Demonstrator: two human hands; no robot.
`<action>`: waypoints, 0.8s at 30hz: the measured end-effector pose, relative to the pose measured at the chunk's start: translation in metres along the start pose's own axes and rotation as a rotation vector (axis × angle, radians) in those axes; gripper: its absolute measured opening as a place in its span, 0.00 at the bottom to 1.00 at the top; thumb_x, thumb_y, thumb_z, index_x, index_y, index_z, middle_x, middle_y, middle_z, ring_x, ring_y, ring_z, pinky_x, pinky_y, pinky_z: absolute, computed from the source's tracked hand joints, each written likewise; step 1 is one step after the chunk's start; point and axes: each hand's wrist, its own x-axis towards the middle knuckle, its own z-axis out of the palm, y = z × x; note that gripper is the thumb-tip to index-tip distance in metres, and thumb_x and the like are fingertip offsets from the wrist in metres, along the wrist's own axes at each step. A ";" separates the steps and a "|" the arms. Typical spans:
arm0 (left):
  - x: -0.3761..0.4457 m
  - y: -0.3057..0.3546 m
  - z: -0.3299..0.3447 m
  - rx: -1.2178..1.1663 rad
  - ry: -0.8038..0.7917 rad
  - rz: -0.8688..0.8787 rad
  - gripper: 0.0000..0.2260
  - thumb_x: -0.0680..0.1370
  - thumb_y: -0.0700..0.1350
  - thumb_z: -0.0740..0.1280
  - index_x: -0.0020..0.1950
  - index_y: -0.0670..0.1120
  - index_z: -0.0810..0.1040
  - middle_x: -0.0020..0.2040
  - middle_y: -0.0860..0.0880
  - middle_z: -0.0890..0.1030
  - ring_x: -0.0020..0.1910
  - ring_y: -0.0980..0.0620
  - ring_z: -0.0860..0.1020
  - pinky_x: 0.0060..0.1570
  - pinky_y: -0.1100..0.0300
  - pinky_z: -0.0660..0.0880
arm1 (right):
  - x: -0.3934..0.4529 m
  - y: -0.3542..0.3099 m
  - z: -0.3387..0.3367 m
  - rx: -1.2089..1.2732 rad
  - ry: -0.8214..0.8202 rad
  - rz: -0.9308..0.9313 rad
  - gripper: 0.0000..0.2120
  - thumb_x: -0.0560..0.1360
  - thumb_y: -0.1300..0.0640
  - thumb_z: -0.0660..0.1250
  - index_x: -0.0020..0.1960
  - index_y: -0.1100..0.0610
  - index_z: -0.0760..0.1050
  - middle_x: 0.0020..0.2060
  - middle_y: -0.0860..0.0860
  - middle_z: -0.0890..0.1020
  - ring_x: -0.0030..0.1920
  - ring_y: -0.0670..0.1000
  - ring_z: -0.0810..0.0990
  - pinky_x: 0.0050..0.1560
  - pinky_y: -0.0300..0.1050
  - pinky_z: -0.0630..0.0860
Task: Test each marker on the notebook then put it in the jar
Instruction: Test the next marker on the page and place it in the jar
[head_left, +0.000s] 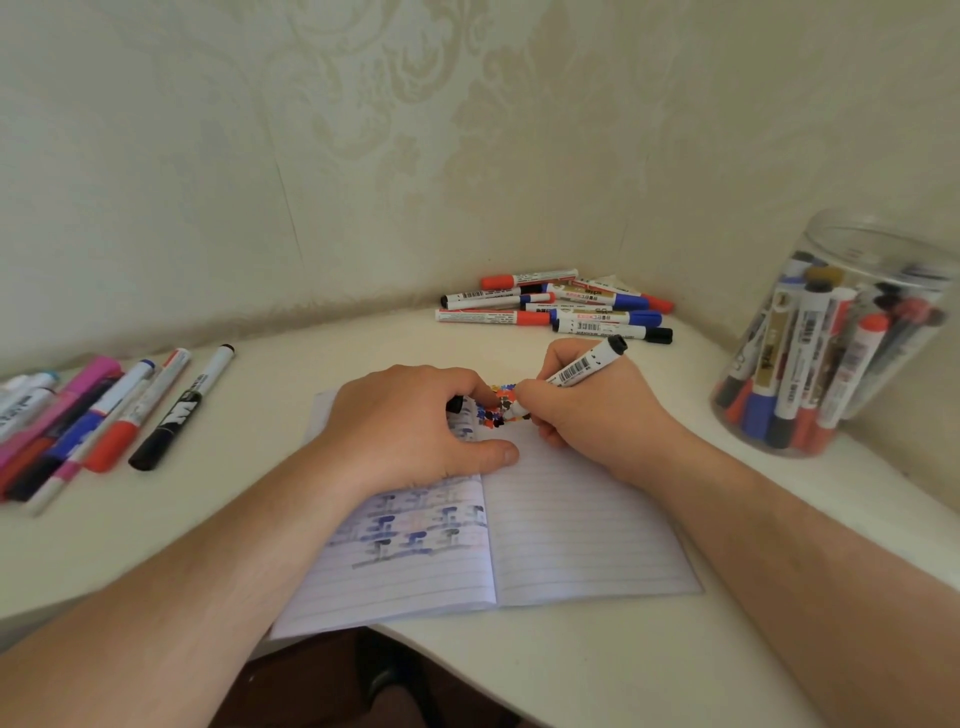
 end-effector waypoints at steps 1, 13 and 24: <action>0.000 0.000 0.000 0.001 0.000 0.001 0.28 0.65 0.79 0.66 0.62 0.71 0.74 0.55 0.62 0.80 0.52 0.57 0.75 0.44 0.57 0.67 | 0.000 0.000 0.000 -0.008 -0.008 0.007 0.12 0.74 0.60 0.74 0.43 0.66 0.74 0.34 0.62 0.84 0.28 0.50 0.79 0.32 0.46 0.77; -0.006 -0.003 0.001 -0.183 0.095 0.003 0.22 0.75 0.67 0.65 0.66 0.65 0.63 0.48 0.60 0.78 0.49 0.52 0.78 0.46 0.54 0.69 | 0.003 -0.003 -0.019 0.456 -0.053 0.032 0.12 0.79 0.63 0.72 0.41 0.55 0.71 0.26 0.54 0.68 0.24 0.51 0.61 0.25 0.40 0.56; 0.006 -0.029 0.010 -0.818 0.370 0.048 0.11 0.82 0.43 0.68 0.54 0.61 0.79 0.48 0.56 0.76 0.43 0.64 0.73 0.47 0.71 0.68 | 0.002 -0.004 -0.032 0.643 -0.256 0.024 0.15 0.82 0.56 0.63 0.65 0.58 0.82 0.50 0.58 0.87 0.35 0.52 0.76 0.33 0.41 0.72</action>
